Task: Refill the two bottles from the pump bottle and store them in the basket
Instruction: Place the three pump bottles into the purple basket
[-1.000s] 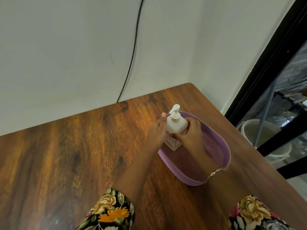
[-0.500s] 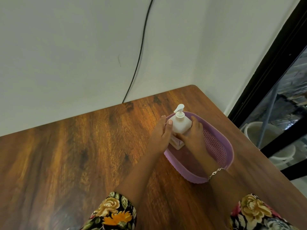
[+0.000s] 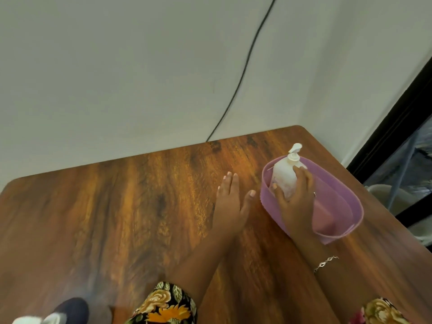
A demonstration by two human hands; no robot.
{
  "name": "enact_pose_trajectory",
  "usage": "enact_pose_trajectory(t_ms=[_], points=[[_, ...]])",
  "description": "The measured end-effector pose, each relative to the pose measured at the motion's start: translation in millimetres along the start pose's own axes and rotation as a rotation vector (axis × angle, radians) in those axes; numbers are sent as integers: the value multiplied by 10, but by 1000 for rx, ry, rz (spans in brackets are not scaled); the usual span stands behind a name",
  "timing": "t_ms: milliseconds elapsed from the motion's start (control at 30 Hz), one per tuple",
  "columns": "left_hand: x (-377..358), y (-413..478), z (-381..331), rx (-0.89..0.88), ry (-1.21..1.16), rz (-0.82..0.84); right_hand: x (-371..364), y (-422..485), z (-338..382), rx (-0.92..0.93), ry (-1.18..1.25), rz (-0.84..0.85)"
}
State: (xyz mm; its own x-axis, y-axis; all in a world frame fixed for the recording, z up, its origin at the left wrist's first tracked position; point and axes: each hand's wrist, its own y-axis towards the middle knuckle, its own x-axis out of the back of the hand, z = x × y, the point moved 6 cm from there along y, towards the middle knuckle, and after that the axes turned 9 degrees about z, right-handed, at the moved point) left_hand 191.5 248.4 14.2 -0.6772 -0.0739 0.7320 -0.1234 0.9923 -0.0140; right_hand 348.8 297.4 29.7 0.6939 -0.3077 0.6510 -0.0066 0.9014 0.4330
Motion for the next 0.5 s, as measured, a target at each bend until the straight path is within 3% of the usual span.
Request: enact_pose_trajectory(t_ms=[133,267,500], points=[[198,-414,168,-29,76,-92,-134,-243,377,95,58,31],[386,-749,379,-46,70,-169,-345,-526,768,149,166,194],[856,-1316,857,-93,28,-516,-846,-1062,1437,318,235,493]])
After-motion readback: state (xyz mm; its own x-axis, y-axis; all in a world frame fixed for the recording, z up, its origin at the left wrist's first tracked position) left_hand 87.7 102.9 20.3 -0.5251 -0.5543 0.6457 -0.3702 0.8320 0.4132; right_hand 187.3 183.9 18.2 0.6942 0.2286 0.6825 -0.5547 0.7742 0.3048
